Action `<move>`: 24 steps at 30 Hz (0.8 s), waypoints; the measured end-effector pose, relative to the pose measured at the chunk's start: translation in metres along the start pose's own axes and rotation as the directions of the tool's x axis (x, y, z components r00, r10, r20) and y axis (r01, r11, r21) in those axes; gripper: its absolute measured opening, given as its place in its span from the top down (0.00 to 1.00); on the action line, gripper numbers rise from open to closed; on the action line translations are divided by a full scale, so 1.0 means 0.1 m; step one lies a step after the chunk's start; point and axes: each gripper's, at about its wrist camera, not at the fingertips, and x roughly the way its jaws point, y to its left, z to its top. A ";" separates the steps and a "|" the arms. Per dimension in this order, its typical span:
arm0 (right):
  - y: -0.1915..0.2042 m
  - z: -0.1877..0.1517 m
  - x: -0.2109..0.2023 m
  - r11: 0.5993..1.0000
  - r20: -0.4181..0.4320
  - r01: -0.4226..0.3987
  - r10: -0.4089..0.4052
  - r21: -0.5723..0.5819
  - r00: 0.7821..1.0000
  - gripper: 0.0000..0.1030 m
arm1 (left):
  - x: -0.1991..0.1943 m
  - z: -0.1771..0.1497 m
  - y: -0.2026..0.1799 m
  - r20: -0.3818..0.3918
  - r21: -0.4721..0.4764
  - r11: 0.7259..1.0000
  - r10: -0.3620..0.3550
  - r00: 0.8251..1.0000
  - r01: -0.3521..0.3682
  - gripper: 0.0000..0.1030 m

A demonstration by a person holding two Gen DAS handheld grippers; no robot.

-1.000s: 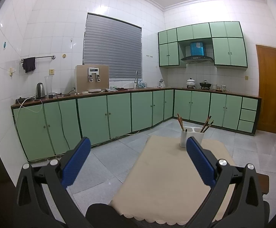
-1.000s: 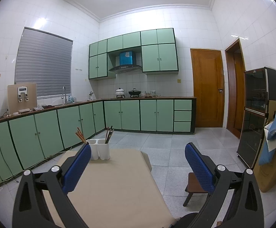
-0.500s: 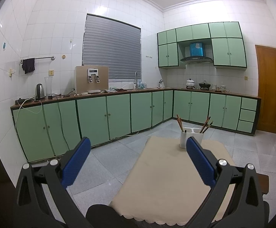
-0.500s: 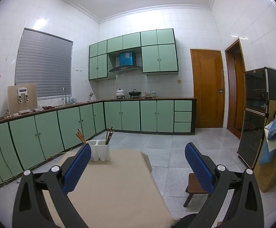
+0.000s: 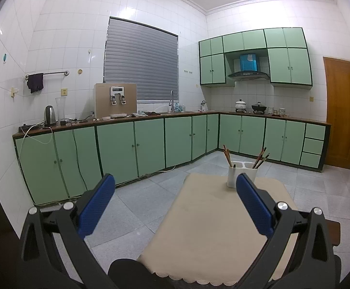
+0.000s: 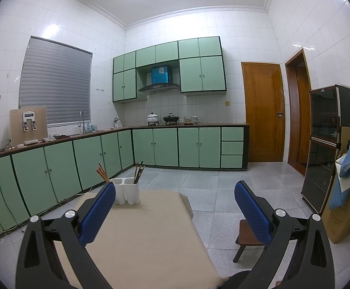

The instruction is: Organize utensils

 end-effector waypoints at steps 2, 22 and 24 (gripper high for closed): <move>0.00 0.00 0.00 1.000 -0.001 0.000 0.000 0.001 1.000 0.06 | 0.00 0.00 0.00 -0.002 -0.003 1.000 -0.003 1.000 0.003 0.05; -0.01 0.01 0.00 1.000 -0.004 0.001 -0.001 0.003 1.000 0.06 | 0.00 0.01 0.02 -0.005 -0.006 1.000 -0.006 1.000 0.006 0.05; -0.01 0.01 0.00 1.000 -0.006 0.001 -0.001 0.004 1.000 0.06 | 0.00 0.02 0.02 -0.005 -0.006 1.000 -0.006 1.000 0.006 0.05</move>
